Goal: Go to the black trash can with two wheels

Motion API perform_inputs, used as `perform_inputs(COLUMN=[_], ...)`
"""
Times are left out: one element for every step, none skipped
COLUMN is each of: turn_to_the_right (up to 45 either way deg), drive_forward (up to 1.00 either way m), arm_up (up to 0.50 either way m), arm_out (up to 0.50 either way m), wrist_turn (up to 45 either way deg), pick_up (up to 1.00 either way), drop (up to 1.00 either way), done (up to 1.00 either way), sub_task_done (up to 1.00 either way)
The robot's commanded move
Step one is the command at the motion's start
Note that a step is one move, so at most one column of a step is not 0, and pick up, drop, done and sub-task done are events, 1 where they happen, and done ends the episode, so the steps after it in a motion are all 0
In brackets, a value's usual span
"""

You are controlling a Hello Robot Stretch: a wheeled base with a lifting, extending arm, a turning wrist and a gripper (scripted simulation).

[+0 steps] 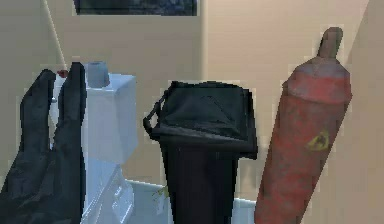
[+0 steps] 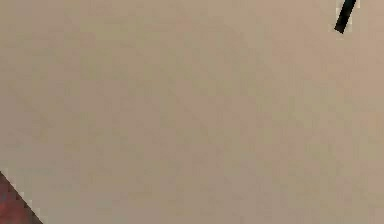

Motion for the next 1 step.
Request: perform_inputs(turn_to_the_right=[0.0], drive_forward=[0.0], arm_up=[0.0], arm_out=[0.0], wrist_turn=[0.0], pick_up=[0.0], drop=[0.0], done=[1.0], sub_task_done=[0.0])
